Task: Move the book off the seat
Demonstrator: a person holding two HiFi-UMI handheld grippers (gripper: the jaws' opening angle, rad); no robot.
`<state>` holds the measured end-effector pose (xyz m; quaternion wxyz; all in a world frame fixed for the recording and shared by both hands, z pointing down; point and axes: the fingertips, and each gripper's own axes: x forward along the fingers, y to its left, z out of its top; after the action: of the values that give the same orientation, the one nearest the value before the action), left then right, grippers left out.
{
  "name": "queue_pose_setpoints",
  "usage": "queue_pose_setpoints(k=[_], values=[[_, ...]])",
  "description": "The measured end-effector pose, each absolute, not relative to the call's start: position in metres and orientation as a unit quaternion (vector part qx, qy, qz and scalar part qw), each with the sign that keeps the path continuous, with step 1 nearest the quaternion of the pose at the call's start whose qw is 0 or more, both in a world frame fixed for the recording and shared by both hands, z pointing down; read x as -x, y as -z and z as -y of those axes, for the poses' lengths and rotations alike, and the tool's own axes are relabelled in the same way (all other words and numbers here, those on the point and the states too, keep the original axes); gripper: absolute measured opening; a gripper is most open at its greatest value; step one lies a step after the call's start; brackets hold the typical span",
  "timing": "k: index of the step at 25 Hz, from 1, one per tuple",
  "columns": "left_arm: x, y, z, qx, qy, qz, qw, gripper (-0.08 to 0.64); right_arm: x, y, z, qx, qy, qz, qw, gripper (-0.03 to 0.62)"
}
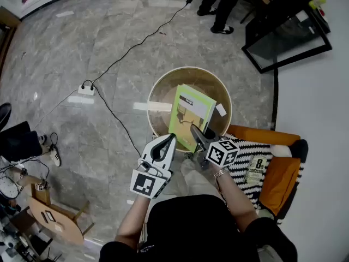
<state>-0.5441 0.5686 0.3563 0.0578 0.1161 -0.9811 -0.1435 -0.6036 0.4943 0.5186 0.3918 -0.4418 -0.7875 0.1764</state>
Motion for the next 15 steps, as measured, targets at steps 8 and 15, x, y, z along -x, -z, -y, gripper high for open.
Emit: queue_pose_setpoints(k=[8,15], values=[[0.586,-0.392,-0.630,-0.114,0.150,0.980,0.068,0.011,0.623,-0.569,-0.557,0.425,-0.174,0.784,0.418,0.135],[0.611,-0.434,-0.658,-0.125,0.162,0.975,0.087,0.011,0.645,-0.626,-0.583,0.393,-0.174,0.784,0.449,0.135]])
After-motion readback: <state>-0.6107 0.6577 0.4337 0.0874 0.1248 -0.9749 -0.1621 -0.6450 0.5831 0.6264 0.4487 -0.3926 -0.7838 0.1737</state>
